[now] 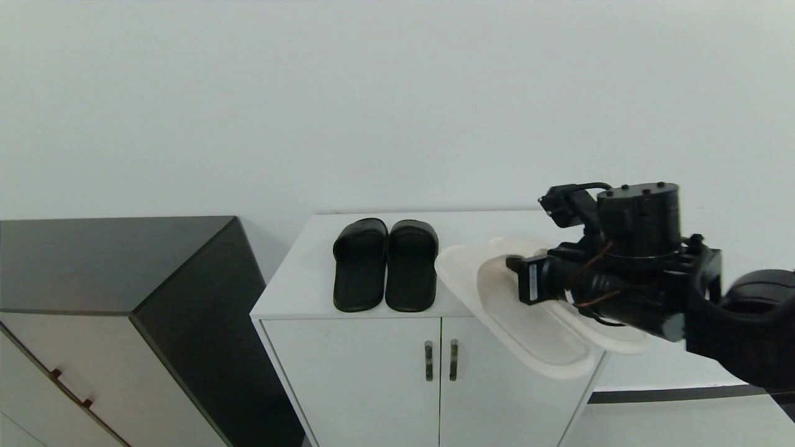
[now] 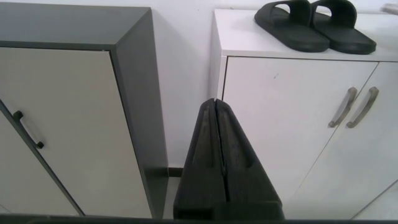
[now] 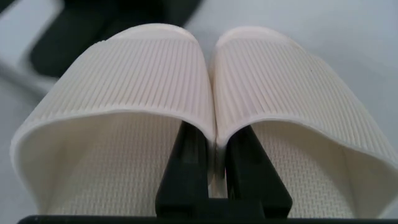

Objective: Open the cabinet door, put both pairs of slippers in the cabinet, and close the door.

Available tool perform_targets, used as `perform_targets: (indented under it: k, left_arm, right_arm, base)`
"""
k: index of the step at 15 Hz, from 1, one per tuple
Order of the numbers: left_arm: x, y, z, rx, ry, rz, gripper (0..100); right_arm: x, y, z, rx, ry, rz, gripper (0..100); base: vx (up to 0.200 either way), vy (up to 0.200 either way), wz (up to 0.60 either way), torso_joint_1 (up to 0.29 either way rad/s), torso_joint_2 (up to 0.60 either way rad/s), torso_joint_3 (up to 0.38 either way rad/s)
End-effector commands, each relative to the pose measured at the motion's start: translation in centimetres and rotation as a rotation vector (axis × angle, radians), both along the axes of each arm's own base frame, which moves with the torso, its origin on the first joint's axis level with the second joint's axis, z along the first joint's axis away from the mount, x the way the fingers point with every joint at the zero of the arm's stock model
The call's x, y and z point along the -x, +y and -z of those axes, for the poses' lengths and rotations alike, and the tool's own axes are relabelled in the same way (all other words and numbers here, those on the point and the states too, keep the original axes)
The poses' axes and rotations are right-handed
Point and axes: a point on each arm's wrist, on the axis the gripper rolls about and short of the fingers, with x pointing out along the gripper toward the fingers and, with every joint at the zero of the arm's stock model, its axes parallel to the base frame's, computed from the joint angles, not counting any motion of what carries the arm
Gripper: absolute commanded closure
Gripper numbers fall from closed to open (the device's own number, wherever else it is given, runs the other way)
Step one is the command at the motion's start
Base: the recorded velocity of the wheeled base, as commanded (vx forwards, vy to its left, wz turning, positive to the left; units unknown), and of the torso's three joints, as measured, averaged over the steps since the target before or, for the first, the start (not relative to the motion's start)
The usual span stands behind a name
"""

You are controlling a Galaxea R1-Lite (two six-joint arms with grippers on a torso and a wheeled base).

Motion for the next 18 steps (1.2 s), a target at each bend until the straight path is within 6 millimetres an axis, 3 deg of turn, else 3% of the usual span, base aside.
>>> perform_targets:
  k: [1,3,5,7,11,18]
  left_arm:
    - [0.0,0.0,0.0,0.0,0.0,0.0,100]
    - [0.0,0.0,0.0,0.0,0.0,0.001,100]
    - [0.0,0.0,0.0,0.0,0.002,0.001,100]
    - [0.0,0.0,0.0,0.0,0.002,0.001,100]
    - [0.0,0.0,0.0,0.0,0.0,0.001,100]
    - [0.0,0.0,0.0,0.0,0.002,0.001,100]
  right_arm:
    - [6.2,-2.8,-1.9,-0.079,-0.025,-0.21,100]
    - [8.1,-3.0,-1.2,-0.07,-0.004,-0.272,100]
    - [8.8,-2.9,-0.9,-0.065,0.004,-0.294,100]
    - [8.9,-2.7,-0.8,-0.059,0.004,-0.308,100]
    - [8.9,-2.8,-0.2,-0.041,0.019,-0.313,100]
    - [8.8,-3.0,0.5,-0.004,0.023,-0.332,100]
  base:
    - [0.0,0.0,0.0,0.0,0.0,0.0]
    - [0.0,0.0,0.0,0.0,0.0,0.0]
    - [0.0,0.0,0.0,0.0,0.0,0.0]
    - [0.0,0.0,0.0,0.0,0.0,0.0]
    - [-0.2,0.0,0.0,0.007,0.0,0.001]
    - [0.0,-0.029,0.0,0.002,0.0,0.0]
